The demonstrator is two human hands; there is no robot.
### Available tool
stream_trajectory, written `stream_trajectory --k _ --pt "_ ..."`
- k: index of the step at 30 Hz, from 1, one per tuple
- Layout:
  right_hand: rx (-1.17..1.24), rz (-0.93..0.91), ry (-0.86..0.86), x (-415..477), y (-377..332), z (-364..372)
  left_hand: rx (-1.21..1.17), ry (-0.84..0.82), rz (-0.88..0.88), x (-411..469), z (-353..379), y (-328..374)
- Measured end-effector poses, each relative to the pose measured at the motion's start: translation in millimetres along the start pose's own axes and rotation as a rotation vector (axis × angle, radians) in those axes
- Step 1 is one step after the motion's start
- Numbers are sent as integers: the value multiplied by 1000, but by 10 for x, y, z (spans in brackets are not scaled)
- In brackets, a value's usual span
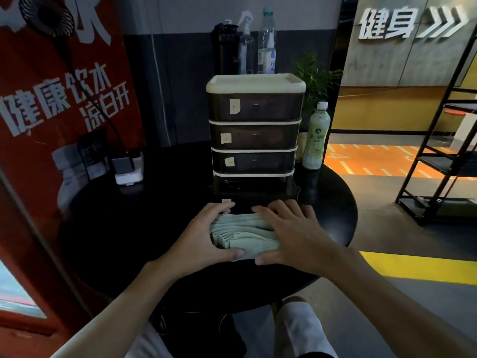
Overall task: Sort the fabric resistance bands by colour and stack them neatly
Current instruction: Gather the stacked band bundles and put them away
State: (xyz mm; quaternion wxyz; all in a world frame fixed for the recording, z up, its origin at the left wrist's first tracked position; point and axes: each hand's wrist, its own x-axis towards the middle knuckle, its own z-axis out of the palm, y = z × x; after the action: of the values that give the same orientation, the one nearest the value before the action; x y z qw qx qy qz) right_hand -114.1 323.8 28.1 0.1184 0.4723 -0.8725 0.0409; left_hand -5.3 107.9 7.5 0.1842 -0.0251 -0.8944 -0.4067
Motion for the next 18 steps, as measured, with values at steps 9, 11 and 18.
stream_trajectory --k 9,11,18 --pt "-47 -171 -6 38 -111 64 -138 -129 -37 28 -27 -53" --pt "-88 -184 -3 30 -124 44 -120 -138 -33 30 -14 -57" --pt "75 -118 -38 50 -94 -50 -116 -88 -43 32 8 -58"
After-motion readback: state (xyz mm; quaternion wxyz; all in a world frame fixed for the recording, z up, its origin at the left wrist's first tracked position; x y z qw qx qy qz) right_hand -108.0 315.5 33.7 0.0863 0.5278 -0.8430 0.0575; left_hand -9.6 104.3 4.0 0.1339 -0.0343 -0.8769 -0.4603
